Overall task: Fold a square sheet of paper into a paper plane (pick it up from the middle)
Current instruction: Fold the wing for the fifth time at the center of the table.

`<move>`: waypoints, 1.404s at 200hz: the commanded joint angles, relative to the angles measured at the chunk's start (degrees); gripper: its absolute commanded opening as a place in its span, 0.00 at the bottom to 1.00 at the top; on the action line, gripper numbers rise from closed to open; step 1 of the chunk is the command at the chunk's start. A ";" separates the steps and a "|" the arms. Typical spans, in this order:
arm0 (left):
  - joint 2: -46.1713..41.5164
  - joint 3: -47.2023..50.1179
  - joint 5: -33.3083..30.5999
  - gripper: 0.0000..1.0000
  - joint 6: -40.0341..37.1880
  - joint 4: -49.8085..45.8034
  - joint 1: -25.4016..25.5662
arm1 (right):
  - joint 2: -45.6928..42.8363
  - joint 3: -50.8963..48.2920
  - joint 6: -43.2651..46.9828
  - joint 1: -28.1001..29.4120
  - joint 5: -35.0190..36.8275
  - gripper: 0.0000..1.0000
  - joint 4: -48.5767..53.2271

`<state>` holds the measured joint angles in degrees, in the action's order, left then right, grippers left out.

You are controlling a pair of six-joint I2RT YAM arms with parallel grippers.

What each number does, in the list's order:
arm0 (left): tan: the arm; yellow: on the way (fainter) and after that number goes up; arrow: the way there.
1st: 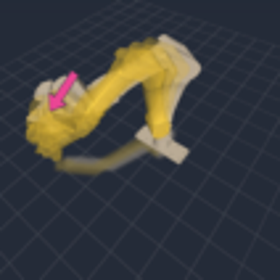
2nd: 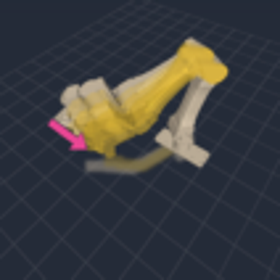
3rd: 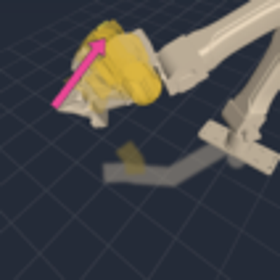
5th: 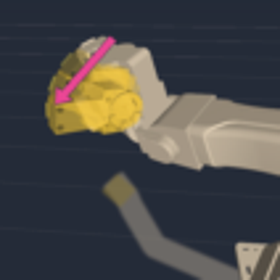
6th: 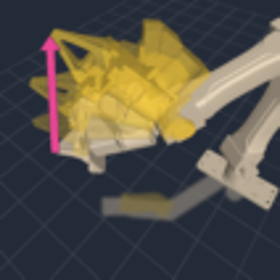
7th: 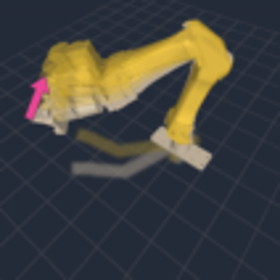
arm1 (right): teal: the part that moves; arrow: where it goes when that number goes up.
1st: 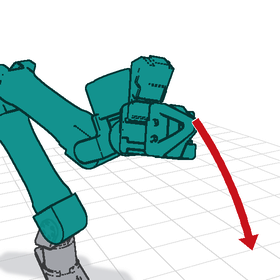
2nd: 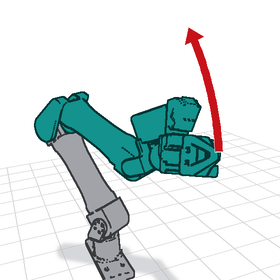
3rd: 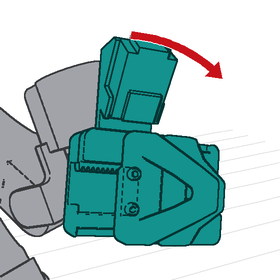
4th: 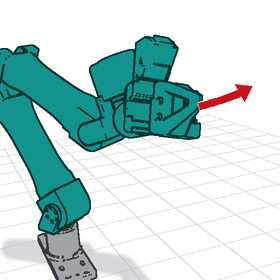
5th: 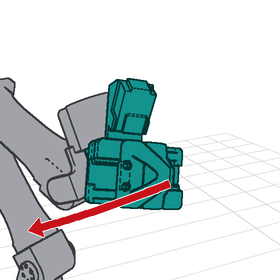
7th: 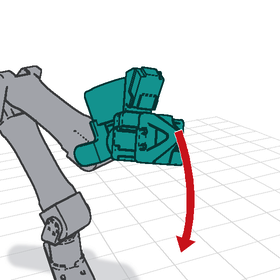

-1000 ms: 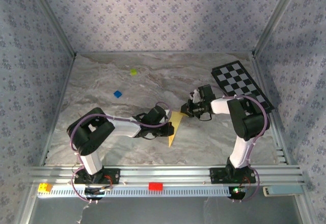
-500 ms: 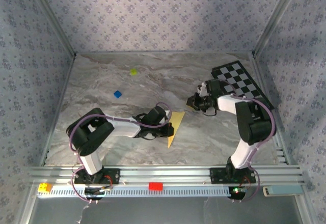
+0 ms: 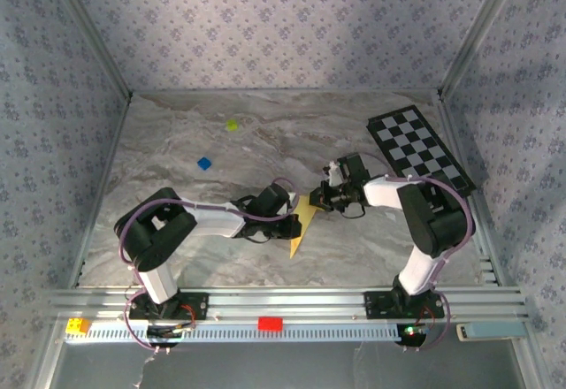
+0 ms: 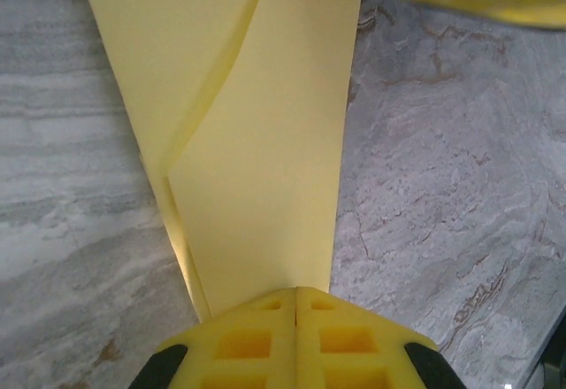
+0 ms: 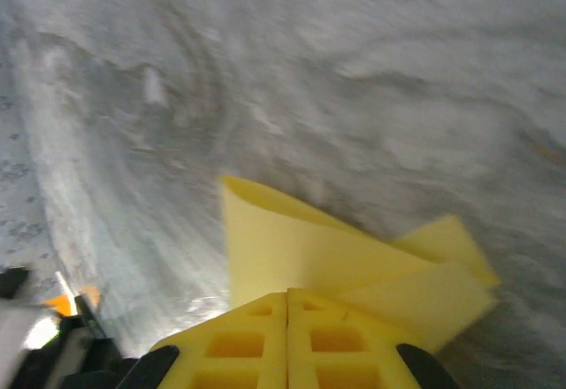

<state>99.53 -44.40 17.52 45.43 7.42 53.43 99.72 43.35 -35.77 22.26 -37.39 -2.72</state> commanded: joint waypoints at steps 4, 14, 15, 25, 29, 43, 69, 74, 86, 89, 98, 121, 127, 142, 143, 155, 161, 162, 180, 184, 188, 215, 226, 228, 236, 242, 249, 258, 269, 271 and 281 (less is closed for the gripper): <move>-0.47 0.86 -2.40 0.02 -0.29 -14.12 0.84 | 2.11 -2.12 0.59 -0.47 3.42 0.07 0.14; -2.64 0.21 -3.18 0.03 0.27 -14.28 1.21 | 2.47 -2.51 0.96 -0.51 3.81 0.06 0.66; -2.75 0.16 -3.23 0.03 0.36 -14.28 1.23 | 2.48 -2.59 0.96 -0.49 3.81 0.06 0.59; -5.02 -0.87 -3.73 0.03 0.94 -14.32 1.24 | 2.50 -3.11 0.89 -0.47 3.81 0.06 0.45; -5.70 -1.40 -4.15 0.04 1.18 -14.51 1.24 | 2.47 -3.30 0.91 -0.51 3.79 0.06 0.33; -7.75 -3.79 -5.66 0.06 1.75 -14.95 1.28 | 1.89 -3.80 0.66 -0.51 4.05 0.06 0.36; -7.20 -7.96 -4.43 0.08 2.43 -12.57 1.24 | 0.03 -4.74 -0.88 -0.63 4.78 0.06 -0.23; -6.52 -8.73 -3.39 0.08 2.32 -11.85 1.24 | -0.16 -4.80 -1.39 -0.60 4.84 0.06 -0.51; -4.31 -10.92 -1.79 0.08 2.12 -11.23 1.24 | -0.40 -4.75 -1.75 -0.62 4.73 0.06 -0.56; -3.70 -11.47 -1.39 0.08 2.12 -11.25 1.24 | -0.34 -4.70 -1.83 -0.57 4.73 0.06 -0.60; -1.81 -12.97 -0.77 0.08 2.25 -11.34 1.24 | -0.21 -4.77 -2.01 -0.62 4.56 0.06 -0.77; 3.25 -16.93 -0.04 0.07 2.30 -13.04 1.28 | -0.09 -5.41 -2.79 -0.73 4.25 0.06 -1.78; 4.15 -17.27 0.04 0.06 2.57 -12.98 1.32 | -0.04 -5.54 -2.94 -0.75 4.31 0.06 -1.91; 5.51 -17.06 -0.39 0.05 3.57 -12.48 1.33 | -0.05 -6.17 -3.25 -0.82 4.16 0.05 -2.65; 5.64 -17.05 -0.47 0.05 3.64 -12.50 1.33 | -0.05 -6.22 -3.30 -0.82 4.16 0.05 -2.65; 6.18 -16.54 -1.31 0.04 3.88 -12.79 1.33 | -0.04 -6.45 -3.45 -0.90 4.17 0.05 -2.85; 6.25 -16.09 -1.54 0.04 4.01 -12.78 1.33 | -0.05 -6.61 -3.43 -0.96 4.16 0.05 -2.93; 6.27 -15.99 -1.58 0.04 4.03 -12.69 1.33 | 0.03 -6.57 -3.48 -0.98 4.16 0.05 -2.92; 6.29 -13.69 -1.81 0.03 5.02 -9.83 1.26 | 0.59 -6.63 -3.58 -1.05 4.06 0.05 -3.23; 6.29 -13.15 -1.64 0.03 5.32 -8.90 1.24 | 0.65 -6.68 -3.57 -1.02 3.87 0.05 -3.25; 6.27 -12.49 -1.47 0.03 5.60 -8.14 1.24 | 0.78 -6.57 -3.62 -1.04 3.74 0.05 -3.26; 6.38 -9.34 0.20 0.03 7.52 -2.55 1.35 | 0.31 -7.07 -3.52 -1.32 3.70 0.05 -3.39; 6.23 -8.53 0.15 0.04 7.66 -2.21 1.41 | 0.22 -7.25 -3.37 -1.49 3.52 0.05 -3.47; 6.21 -8.42 0.11 0.04 7.66 -2.16 1.44 | 0.23 -7.26 -3.37 -1.51 3.47 0.05 -3.46; 6.12 -7.81 0.06 0.04 7.66 -2.13 1.41 | 0.51 -7.19 -3.26 -1.46 3.22 0.05 -3.50; 6.03 -7.42 -0.05 0.04 7.66 -2.38 1.39 | 0.52 -7.24 -3.25 -1.56 3.11 0.05 -3.43; 5.69 -6.80 -0.35 0.04 7.72 -2.79 1.50 | 0.56 -7.33 -3.26 -1.55 3.30 0.05 -3.51; 5.06 -5.73 -0.71 0.04 7.82 -3.02 1.65 | 0.50 -7.41 -3.17 -1.53 3.53 0.05 -3.45; 3.91 -4.05 -1.19 0.04 7.91 -3.29 1.85 | 0.59 -7.41 -3.02 -1.63 3.74 0.05 -3.19; 3.63 -3.74 -1.24 0.04 7.92 -3.29 1.99 | 0.57 -7.54 -3.00 -1.66 3.73 0.05 -3.22; 2.45 -2.12 -1.52 0.04 8.09 -3.38 2.11 | 0.48 -7.60 -3.06 -1.74 3.80 0.05 -3.19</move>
<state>104.49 -50.92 16.19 52.64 7.33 54.46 98.76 38.06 -39.22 21.34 -37.89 -10.87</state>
